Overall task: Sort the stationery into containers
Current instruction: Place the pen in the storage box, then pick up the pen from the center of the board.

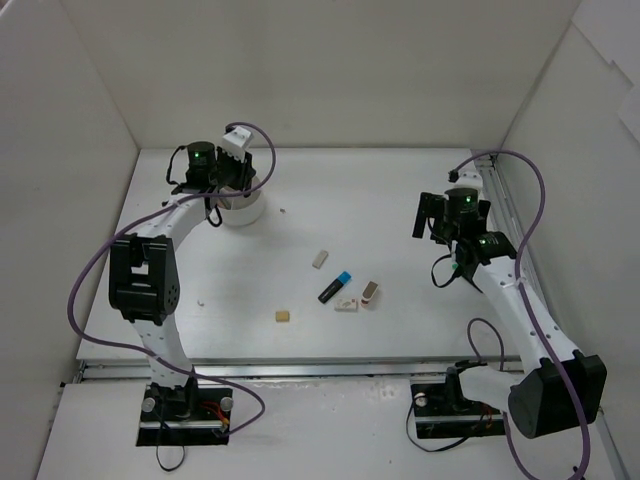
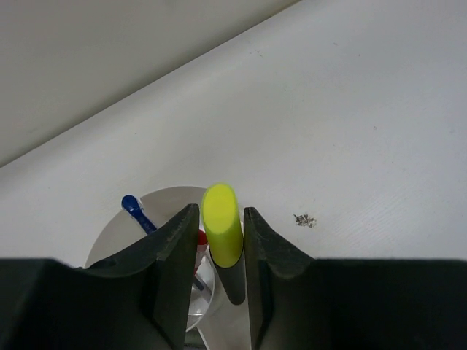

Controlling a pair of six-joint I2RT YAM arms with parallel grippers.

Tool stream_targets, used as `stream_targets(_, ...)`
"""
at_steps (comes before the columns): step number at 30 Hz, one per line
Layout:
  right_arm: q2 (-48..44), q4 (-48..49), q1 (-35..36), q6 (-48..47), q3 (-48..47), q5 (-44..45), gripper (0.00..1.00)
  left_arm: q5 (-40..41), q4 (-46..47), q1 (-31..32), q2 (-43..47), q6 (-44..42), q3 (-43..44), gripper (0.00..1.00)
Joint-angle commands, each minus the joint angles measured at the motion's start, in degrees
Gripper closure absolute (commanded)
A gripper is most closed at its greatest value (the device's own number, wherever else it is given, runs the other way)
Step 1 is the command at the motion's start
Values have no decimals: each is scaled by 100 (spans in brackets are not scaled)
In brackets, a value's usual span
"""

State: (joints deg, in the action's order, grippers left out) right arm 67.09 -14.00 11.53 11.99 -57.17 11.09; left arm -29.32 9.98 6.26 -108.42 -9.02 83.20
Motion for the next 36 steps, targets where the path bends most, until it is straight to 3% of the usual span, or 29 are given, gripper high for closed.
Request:
stream_targets(1, -214, 117, -151, 67, 56, -19, 2, 278, 144, -46, 330, -65, -180, 73)
stream_targets(11, -179, -24, -677, 216, 276, -142, 2, 375, 198, -46, 919, -21, -506, 53)
stream_targets(14, -56, -138, -854, 313, 285, -195, 2, 383, 127, -46, 1147, 49, -524, 38)
stream_targets(15, -3, -156, -898, 330, 302, -117, 2, 357, 84, -46, 1209, 101, -515, 25)
stream_targets(18, 504, -436, -1030, 348, 224, -151, 2, 181, 127, -46, 1674, 312, -821, 6)
stream_targets(19, 672, -550, -1395, 357, 171, -221, 2, 129, 301, -46, 1814, 478, -979, 0)
stream_targets(28, 2624, -1578, -1953, -12, -513, -521, 2, -57, 1305, 77, 4449, 1121, -3379, 0)
stream_targets(33, 3177, -1790, -1979, -267, -708, -187, 2, -74, 1428, 77, 5163, 1209, -4196, 0)
stream_targets(36, 3599, -1843, -2023, -373, -865, -108, 2, -21, 1349, 77, 5217, 1244, -4259, 0)
